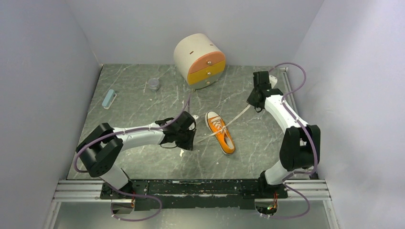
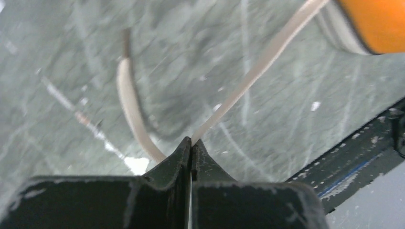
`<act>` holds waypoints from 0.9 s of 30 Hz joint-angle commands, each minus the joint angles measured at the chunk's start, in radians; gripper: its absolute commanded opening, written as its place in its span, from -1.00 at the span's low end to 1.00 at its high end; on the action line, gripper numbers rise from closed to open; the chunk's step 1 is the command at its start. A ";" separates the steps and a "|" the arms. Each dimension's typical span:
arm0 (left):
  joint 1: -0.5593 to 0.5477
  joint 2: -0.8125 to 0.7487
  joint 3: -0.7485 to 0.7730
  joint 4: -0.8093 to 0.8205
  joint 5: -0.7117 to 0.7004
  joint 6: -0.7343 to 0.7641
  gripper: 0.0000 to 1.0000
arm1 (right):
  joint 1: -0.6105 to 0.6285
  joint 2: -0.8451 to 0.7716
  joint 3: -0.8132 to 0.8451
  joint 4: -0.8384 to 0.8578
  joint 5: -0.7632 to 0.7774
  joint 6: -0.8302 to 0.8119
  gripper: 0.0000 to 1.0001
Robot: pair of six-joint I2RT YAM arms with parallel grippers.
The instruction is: Tie the shoes
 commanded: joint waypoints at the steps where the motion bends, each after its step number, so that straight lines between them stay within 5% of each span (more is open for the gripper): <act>1: 0.047 -0.021 -0.045 -0.146 -0.073 -0.079 -0.90 | -0.088 0.058 -0.038 -0.021 0.155 0.086 -1.00; 14: 0.222 -0.024 -0.093 -0.281 -0.133 -0.192 -0.90 | -0.200 0.194 -0.168 0.010 0.198 0.121 -1.00; 21: 0.238 -0.028 -0.018 -0.235 -0.090 -0.058 -0.91 | -0.200 0.108 -0.267 0.074 0.013 0.064 -1.00; 23: 0.237 -0.019 0.014 -0.245 -0.056 -0.019 -0.87 | -0.196 0.075 -0.273 0.065 -0.049 0.025 -0.52; 26: 0.235 -0.081 0.020 -0.261 -0.075 -0.008 0.04 | -0.192 -0.008 -0.267 -0.007 -0.055 -0.011 -0.08; 27: 0.234 -0.118 0.015 -0.259 -0.075 -0.006 0.48 | -0.189 -0.044 -0.267 -0.039 -0.061 -0.013 0.05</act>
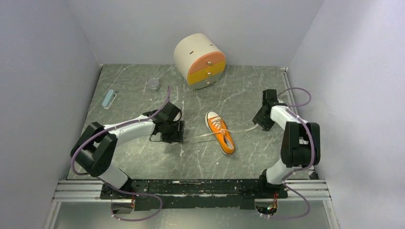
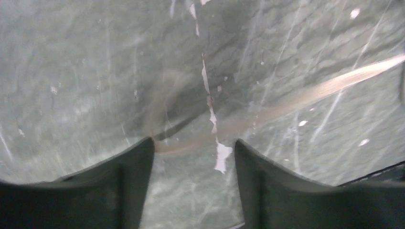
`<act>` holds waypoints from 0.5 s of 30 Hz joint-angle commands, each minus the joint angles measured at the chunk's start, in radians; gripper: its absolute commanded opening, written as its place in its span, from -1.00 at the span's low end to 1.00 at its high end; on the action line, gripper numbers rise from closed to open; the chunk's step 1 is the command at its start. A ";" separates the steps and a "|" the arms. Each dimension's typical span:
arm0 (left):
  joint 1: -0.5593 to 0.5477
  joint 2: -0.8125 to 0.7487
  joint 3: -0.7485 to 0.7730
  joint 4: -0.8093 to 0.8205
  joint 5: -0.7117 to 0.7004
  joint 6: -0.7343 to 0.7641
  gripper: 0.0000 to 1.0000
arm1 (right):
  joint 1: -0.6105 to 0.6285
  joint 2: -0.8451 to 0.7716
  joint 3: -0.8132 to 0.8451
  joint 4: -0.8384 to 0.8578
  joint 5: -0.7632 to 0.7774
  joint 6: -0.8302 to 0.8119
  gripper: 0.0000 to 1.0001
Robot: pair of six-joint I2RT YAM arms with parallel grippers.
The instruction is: Tie the shoes
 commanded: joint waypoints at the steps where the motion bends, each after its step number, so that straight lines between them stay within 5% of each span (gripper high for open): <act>1: 0.010 -0.127 0.010 -0.056 -0.010 0.060 0.86 | -0.001 -0.152 0.003 -0.094 -0.059 -0.056 0.15; 7: -0.030 -0.237 -0.034 0.203 0.179 0.200 0.94 | 0.076 -0.301 -0.098 -0.100 -0.257 -0.102 0.39; 11: -0.158 -0.075 0.076 0.290 0.230 0.371 0.79 | 0.170 -0.293 -0.146 -0.079 -0.378 -0.130 0.21; 15: -0.187 0.131 0.166 0.350 0.214 0.462 0.43 | 0.261 -0.299 -0.229 0.013 -0.376 -0.090 -0.10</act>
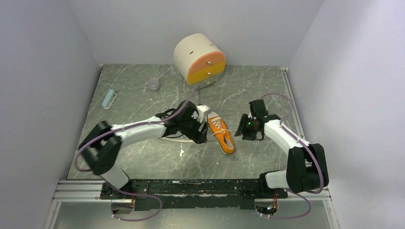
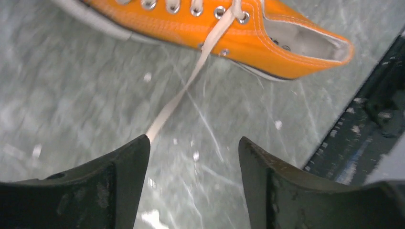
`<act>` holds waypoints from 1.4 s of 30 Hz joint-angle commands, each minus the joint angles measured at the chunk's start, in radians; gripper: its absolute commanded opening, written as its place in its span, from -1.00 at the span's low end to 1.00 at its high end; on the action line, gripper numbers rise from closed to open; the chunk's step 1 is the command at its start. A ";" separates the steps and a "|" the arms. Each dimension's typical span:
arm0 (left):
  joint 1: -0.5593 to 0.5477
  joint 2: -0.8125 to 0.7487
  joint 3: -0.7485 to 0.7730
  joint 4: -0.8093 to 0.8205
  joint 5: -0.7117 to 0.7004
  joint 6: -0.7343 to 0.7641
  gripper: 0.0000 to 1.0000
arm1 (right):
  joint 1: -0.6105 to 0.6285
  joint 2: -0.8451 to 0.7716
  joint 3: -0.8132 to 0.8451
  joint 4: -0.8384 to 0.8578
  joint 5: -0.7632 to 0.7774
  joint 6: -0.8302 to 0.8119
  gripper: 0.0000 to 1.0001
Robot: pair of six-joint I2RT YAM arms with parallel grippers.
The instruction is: Tie the shoes
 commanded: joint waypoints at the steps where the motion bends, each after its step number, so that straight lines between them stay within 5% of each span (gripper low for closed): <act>1: -0.026 0.183 0.086 0.136 0.038 0.168 0.37 | 0.070 -0.005 -0.086 0.102 -0.065 0.023 -0.12; 9: -0.026 0.286 0.064 0.241 -0.002 0.179 0.36 | 0.138 0.052 -0.170 0.183 -0.091 0.091 -0.23; 14: -0.026 0.300 0.034 0.246 0.019 0.197 0.04 | 0.230 -0.068 -0.246 0.218 -0.133 0.294 -0.25; 20: -0.024 0.258 -0.020 0.246 0.041 0.198 -0.33 | 0.095 -0.198 -0.164 0.045 0.066 0.269 0.27; 25: -0.019 0.289 0.013 0.235 0.064 0.204 -0.15 | -0.149 -0.012 0.013 -0.044 0.064 0.174 0.40; 30: -0.017 0.329 0.047 0.251 0.070 0.184 -0.15 | -0.157 0.195 0.155 -0.090 0.061 0.288 0.40; 33: -0.010 0.356 0.066 0.256 0.075 0.178 -0.34 | -0.157 0.268 0.184 -0.097 0.079 0.381 0.38; 36: -0.009 0.367 0.085 0.234 0.051 0.183 -0.85 | -0.130 0.350 0.233 -0.179 0.189 0.460 0.38; 42: -0.007 0.319 0.070 0.189 0.018 0.201 -0.91 | -0.079 0.491 0.336 -0.299 0.310 0.528 0.34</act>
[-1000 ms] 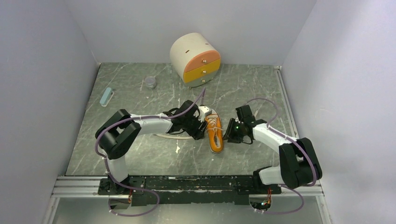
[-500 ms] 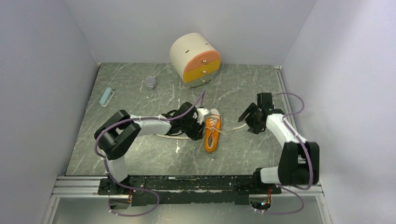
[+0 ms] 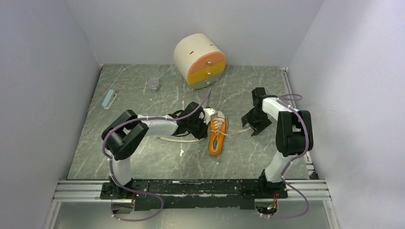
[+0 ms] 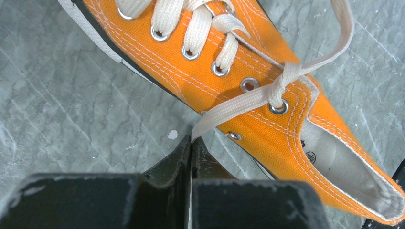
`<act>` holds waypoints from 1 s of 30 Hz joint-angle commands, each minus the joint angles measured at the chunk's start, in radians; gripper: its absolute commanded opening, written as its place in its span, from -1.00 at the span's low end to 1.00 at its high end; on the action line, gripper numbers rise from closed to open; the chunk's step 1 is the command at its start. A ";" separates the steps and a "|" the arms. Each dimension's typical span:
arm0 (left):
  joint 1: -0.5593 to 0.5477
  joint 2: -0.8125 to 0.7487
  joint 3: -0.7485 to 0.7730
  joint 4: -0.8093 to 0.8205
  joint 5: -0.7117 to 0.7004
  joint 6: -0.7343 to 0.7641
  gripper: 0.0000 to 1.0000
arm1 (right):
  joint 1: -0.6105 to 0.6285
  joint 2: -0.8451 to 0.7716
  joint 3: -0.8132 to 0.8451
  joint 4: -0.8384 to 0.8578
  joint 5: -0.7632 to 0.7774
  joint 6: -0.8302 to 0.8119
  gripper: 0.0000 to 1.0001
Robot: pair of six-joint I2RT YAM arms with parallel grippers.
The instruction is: Tie the shoes
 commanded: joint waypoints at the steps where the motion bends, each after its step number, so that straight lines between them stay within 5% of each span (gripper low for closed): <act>1: 0.005 -0.039 -0.009 -0.073 -0.032 0.017 -0.90 | 0.041 0.114 0.069 -0.135 0.148 0.111 0.30; 4: 0.004 -0.087 -0.028 -0.077 -0.028 0.006 -0.90 | 0.065 0.167 0.096 -0.189 0.183 0.164 -0.03; 6: 0.004 -0.113 -0.033 -0.076 -0.023 -0.003 -0.91 | 0.065 0.151 0.054 -0.139 0.176 0.184 -0.64; 8: 0.004 -0.135 -0.033 -0.070 -0.006 -0.007 -0.90 | 0.064 0.103 0.002 -0.076 0.163 0.199 -1.00; 13: 0.004 -0.168 -0.044 0.002 0.005 -0.008 -0.91 | 0.061 -0.036 -0.010 0.031 0.163 0.028 -1.00; 19: 0.000 -0.191 -0.086 0.150 0.012 0.028 -0.91 | 0.054 -0.254 -0.037 0.287 -0.253 -0.466 -1.00; 25: -0.007 -0.212 -0.174 0.348 0.031 0.054 -0.90 | 0.079 -0.302 -0.009 0.531 -0.714 -0.535 -1.00; 30: -0.009 -0.236 -0.261 0.526 0.047 0.158 -0.90 | 0.246 -0.145 0.095 0.602 -0.873 -0.521 -1.00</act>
